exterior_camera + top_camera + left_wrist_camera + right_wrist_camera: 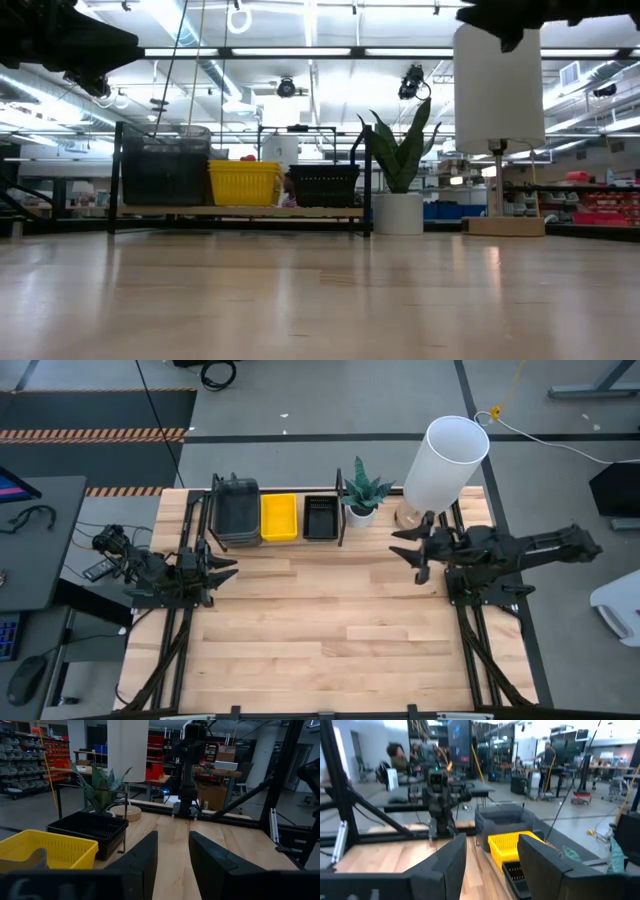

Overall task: Stack baskets on shelf by color
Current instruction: Return to Home Position

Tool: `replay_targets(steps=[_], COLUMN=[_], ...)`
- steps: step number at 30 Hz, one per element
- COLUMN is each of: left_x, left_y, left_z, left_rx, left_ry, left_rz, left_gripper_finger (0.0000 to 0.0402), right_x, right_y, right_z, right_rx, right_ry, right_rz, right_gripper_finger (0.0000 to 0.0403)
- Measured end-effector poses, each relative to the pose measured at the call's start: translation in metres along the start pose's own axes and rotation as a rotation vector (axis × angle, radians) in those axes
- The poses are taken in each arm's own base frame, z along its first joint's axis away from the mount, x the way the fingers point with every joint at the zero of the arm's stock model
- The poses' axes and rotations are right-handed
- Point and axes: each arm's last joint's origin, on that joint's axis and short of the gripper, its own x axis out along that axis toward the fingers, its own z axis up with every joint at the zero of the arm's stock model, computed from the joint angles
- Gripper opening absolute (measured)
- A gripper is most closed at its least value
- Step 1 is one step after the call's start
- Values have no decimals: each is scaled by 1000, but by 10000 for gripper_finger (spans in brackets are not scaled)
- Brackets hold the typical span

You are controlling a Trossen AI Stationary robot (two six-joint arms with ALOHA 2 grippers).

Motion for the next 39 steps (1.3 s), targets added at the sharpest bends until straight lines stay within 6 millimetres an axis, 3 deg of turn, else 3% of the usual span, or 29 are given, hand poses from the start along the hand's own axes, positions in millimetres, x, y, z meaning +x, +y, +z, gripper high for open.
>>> replay_targets(steps=[17,29,39], left_x=[0,0,0], left_y=[0,0,0], left_z=[0,0,0], left_rx=[0,0,0], left_ry=[0,0,0], left_rz=[0,0,0], left_gripper_finger=[117,117,117], right_x=[-43,-60,-62], right_y=[-11,-16,-14], right_z=[-13,-40,-51], right_rx=[44,55,25], right_ry=[-173,-322,-282], right_rz=[13,2,62], right_gripper_finger=[182,182,153])
